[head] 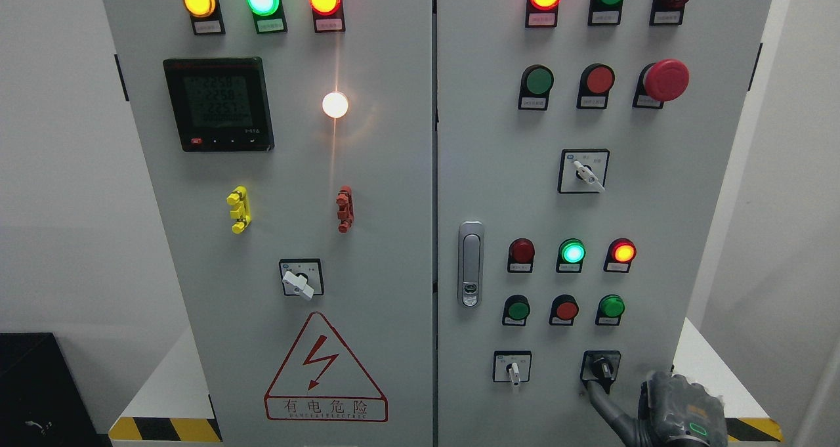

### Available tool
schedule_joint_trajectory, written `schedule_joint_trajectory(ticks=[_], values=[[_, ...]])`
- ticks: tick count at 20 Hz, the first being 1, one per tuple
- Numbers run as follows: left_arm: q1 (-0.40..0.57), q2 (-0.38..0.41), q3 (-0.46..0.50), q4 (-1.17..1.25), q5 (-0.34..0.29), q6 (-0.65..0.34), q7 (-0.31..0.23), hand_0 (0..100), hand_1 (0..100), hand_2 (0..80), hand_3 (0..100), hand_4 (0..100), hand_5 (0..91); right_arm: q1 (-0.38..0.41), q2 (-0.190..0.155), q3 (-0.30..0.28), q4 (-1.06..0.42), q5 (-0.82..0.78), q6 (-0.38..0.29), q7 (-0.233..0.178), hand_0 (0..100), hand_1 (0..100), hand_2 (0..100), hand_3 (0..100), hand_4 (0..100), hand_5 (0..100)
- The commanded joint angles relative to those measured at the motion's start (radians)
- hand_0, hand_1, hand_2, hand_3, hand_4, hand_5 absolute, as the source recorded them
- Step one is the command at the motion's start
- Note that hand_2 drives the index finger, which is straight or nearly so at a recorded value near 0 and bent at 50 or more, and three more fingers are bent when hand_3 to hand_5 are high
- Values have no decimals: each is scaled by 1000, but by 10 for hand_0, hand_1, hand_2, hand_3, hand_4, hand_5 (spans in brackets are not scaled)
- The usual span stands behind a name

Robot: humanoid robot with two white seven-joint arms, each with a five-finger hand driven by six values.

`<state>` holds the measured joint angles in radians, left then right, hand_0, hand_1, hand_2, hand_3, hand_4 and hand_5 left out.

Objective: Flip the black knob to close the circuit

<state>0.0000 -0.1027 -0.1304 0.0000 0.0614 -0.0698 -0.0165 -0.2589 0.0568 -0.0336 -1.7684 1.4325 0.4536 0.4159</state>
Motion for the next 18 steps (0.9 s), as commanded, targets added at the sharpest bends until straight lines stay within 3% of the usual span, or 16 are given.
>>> schedule_joint_trajectory(ticks=[1,14,18], values=[[21,0,0,-23,0,1,0,120,556,0,0,0,0,12,3,18,-20,-4,-3,-9,0,33,918,1000,920,973],[21,0,0,-23,0,1,0,120,556,0,0,0,0,167,6,18,-242,-73,-3,-11,0,38,896,1000,921,966],[21,0,0,-23,0,1,0,120,556,0,0,0,0,239,26,15,-308,-203,-3,-68,0,39,885,1000,911,959]])
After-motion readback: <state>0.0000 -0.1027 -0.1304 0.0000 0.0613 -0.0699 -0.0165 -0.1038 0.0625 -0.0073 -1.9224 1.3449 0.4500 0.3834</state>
